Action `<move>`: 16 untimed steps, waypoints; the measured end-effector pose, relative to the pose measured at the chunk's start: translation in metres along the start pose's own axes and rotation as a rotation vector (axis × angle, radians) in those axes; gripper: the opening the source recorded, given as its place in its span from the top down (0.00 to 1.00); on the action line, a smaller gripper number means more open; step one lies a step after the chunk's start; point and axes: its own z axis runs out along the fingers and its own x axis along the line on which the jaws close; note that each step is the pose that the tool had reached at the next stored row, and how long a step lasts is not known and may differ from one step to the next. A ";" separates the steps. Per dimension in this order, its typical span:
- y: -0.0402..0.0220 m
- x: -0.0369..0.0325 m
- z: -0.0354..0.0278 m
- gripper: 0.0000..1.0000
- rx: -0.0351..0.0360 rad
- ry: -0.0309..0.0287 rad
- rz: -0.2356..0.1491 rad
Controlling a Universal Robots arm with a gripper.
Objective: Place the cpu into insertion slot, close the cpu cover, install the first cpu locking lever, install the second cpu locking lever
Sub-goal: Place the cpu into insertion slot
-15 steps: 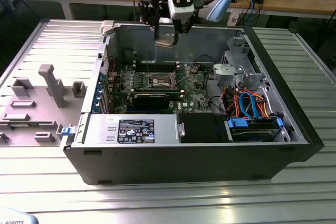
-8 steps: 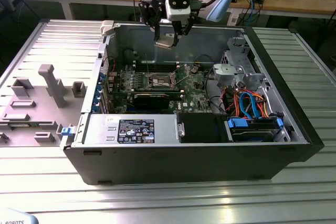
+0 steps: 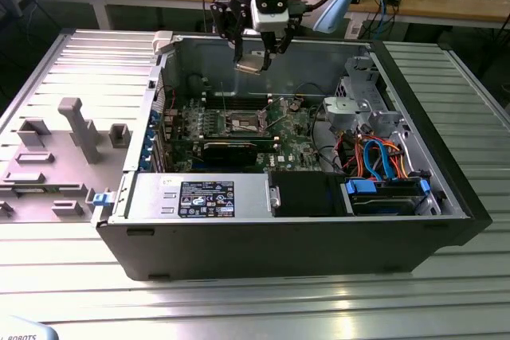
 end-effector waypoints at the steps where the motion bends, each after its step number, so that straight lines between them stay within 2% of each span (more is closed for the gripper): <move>1: 0.0000 0.0000 0.0004 0.46 -0.0003 -0.0010 0.011; 4: -0.0002 0.0003 0.0008 0.46 -0.0005 -0.0034 0.039; 16: -0.0003 0.0004 0.0009 0.46 -0.0007 -0.0040 0.044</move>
